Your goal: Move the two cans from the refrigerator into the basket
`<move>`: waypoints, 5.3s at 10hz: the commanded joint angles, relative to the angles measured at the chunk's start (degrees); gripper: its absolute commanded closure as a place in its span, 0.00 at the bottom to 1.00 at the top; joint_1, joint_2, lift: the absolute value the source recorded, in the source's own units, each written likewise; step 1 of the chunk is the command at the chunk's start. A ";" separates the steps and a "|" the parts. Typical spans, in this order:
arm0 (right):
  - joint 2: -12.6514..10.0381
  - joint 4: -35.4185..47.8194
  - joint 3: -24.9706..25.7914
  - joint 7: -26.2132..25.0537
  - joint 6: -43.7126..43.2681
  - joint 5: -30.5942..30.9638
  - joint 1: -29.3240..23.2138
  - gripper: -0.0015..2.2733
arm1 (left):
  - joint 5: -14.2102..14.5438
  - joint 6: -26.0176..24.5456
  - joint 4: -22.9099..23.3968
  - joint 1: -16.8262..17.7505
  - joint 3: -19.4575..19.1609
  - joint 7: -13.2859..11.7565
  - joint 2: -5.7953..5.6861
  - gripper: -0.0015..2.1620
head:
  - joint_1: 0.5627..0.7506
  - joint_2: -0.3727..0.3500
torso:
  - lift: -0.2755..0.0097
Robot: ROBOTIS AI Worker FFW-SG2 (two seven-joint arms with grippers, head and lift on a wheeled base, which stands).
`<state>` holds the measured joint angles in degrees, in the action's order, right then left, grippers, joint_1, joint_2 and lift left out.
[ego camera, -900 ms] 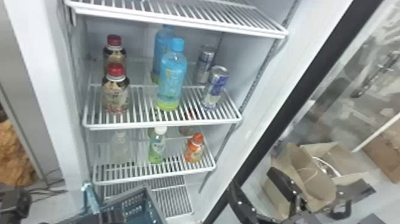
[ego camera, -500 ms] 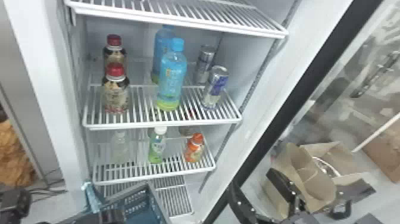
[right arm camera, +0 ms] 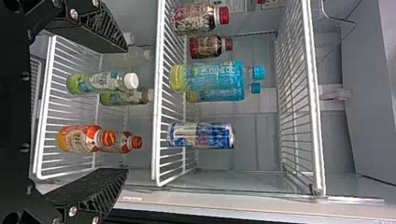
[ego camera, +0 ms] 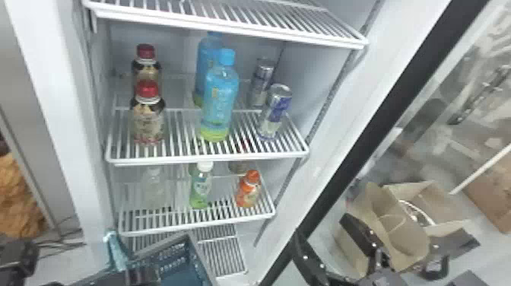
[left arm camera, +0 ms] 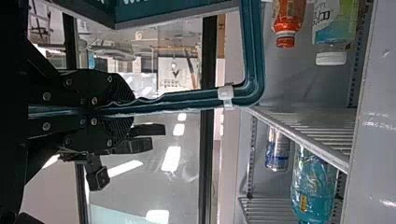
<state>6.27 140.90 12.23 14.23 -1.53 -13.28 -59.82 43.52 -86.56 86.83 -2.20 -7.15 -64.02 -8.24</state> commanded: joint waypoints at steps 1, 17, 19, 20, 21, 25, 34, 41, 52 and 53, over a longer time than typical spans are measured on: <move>-0.20 -0.77 0.00 -0.16 -0.02 0.49 1.60 0.07 | -0.22 0.08 0.01 0.24 -0.05 0.04 -0.02 0.55 | 0.70 0.03 | 0.88; -3.10 -27.06 -5.14 -0.60 -0.02 6.31 38.73 0.07 | -1.02 -0.06 0.29 5.44 1.67 0.04 -1.69 0.55 | 0.70 0.14 | 0.88; -3.19 -27.35 -6.06 -2.71 1.25 6.54 41.26 0.06 | -0.90 -0.06 0.29 5.44 1.67 0.04 -1.78 0.55 | 0.70 0.15 | 0.88; -3.19 -28.47 -6.17 -2.80 2.65 6.66 43.65 0.06 | -0.90 -0.06 0.29 5.44 1.78 0.04 -1.78 0.55 | 0.70 0.16 | 0.88; -3.19 -30.02 -6.51 -2.80 3.64 6.77 45.90 0.07 | -0.79 -0.06 0.29 5.30 1.78 -0.05 -1.78 0.55 | 0.70 0.16 | 0.88; -3.19 -35.50 -7.54 -4.47 5.04 7.91 52.37 0.07 | -0.67 -0.06 0.29 5.02 1.78 0.04 -1.78 0.55 | 0.70 0.19 | 0.88; -2.40 -43.80 -8.80 -5.44 9.26 5.06 60.67 0.51 | -0.67 -0.06 0.29 4.46 1.55 0.04 -1.61 0.55 | 0.70 0.21 | 0.88; -0.91 -26.92 -8.34 -6.23 15.03 2.77 50.54 0.56 | -0.67 -0.06 0.29 4.46 1.32 0.04 -1.43 0.55 | 0.70 0.20 | 0.88; 1.64 4.15 -3.88 -1.39 34.58 -7.63 21.29 0.56 | -0.90 -0.06 0.29 4.32 0.52 0.04 -1.17 0.55 | 0.70 0.23 | 0.88; 1.64 5.56 -3.77 -0.34 36.83 -7.51 19.60 0.56 | -0.90 -0.06 0.29 4.32 0.52 0.04 -1.17 0.55 | 0.70 0.23 | 0.88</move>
<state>7.91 145.74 8.33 13.87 34.08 -20.81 -39.28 42.62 -86.62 87.11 2.11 -6.61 -63.98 -9.39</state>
